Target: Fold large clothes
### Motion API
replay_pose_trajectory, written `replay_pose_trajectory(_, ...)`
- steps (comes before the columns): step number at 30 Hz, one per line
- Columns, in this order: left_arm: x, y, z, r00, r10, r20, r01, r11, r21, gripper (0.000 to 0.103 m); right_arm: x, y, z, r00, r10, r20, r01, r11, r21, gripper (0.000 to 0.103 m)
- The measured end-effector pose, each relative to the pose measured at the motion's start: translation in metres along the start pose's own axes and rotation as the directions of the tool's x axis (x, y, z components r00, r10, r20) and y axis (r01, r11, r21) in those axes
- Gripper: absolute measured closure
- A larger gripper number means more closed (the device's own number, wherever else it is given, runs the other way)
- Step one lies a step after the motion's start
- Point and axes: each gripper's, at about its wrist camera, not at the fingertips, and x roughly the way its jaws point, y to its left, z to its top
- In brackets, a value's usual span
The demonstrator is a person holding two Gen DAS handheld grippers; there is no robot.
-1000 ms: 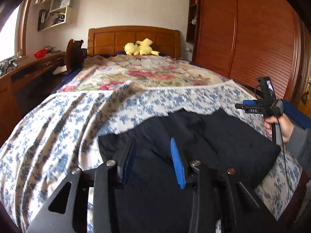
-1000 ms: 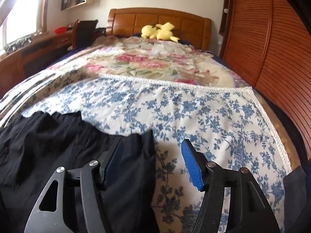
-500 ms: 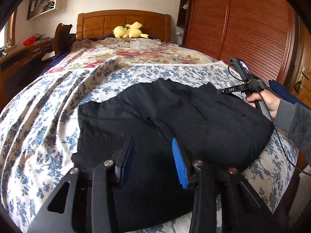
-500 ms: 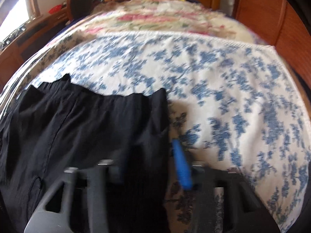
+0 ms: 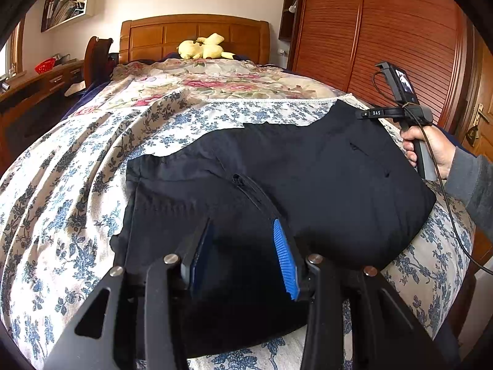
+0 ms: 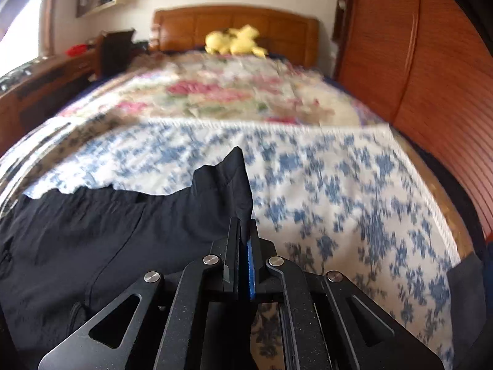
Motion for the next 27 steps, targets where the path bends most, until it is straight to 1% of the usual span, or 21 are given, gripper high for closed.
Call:
replay_pose_trajectory(1,0.000,0.000,0.000,1.000,-0.001,0.001,0.001,1.000,0.000,0.064,0.000,-0.001,0.000,1.000,-0.002,-0.012,0.002,1.000,0.004,0.102)
replay_pose_trajectory(3,-0.002,0.000,0.000,1.000,-0.004,0.005,0.004,1.000,0.003,0.063,-0.008,0.003,0.000,1.000,0.007,-0.007,-0.007,1.000,-0.003,0.097)
replay_pose_trajectory(4,-0.003,-0.001,0.000,1.000,-0.004,0.006,0.004,1.000,0.004,0.063,-0.010,0.005,0.000,1.000,-0.001,-0.005,0.000,1.000,-0.011,0.096)
replay_pose_trajectory(5,-0.003,-0.001,0.000,1.000,-0.004,0.008,0.004,1.000,0.005,0.063,-0.016,0.008,0.000,1.000,-0.007,-0.004,0.007,1.000,-0.028,0.089)
replay_pose_trajectory(6,-0.004,-0.001,0.000,1.000,-0.004,0.010,0.004,1.000,0.006,0.063,-0.020,0.012,-0.002,1.000,0.000,-0.005,0.000,0.999,-0.040,0.075)
replay_pose_trajectory(7,-0.006,-0.001,0.000,1.000,-0.006,0.012,0.006,1.000,0.005,0.063,-0.026,0.017,-0.005,1.000,0.016,-0.006,-0.016,0.998,-0.054,0.068)
replay_pose_trajectory(8,-0.007,-0.001,-0.001,1.000,-0.007,0.014,0.007,1.000,0.006,0.063,-0.033,0.021,-0.008,0.999,0.035,-0.004,-0.035,0.997,-0.069,0.058)
replay_pose_trajectory(11,-0.009,-0.002,-0.001,1.000,0.004,0.025,-0.004,1.000,0.005,0.063,-0.058,0.037,-0.030,0.996,0.088,0.000,-0.087,0.988,-0.124,0.056)
replay_pose_trajectory(13,-0.013,-0.003,-0.002,1.000,-0.004,0.026,0.004,1.000,0.010,0.063,-0.068,0.046,-0.044,0.993,0.119,-0.022,-0.121,0.981,-0.149,0.056)
replay_pose_trajectory(15,-0.016,-0.004,-0.004,1.000,-0.001,0.030,0.000,1.000,0.015,0.063,-0.080,0.055,-0.066,0.988,0.150,-0.046,-0.156,0.971,-0.181,0.056)
replay_pose_trajectory(19,-0.024,0.000,-0.011,0.999,0.017,0.031,-0.018,1.000,0.018,0.063,-0.095,0.054,-0.100,0.986,0.154,-0.068,-0.164,0.967,-0.193,0.056)
replay_pose_trajectory(22,-0.031,0.005,-0.017,0.999,0.035,0.029,-0.035,0.999,0.015,0.063,-0.105,0.043,-0.122,0.987,0.140,-0.084,-0.153,0.973,-0.175,0.054)
replay_pose_trajectory(24,-0.036,0.009,-0.022,0.998,0.049,0.029,-0.049,0.999,0.011,0.063,-0.110,0.032,-0.134,0.987,0.129,-0.098,-0.143,0.977,-0.157,0.046)
replay_pose_trajectory(27,-0.043,0.017,-0.030,0.997,0.077,0.026,-0.077,0.997,-0.001,0.063,-0.115,0.020,-0.150,0.982,0.130,-0.135,-0.148,0.981,-0.127,0.040)
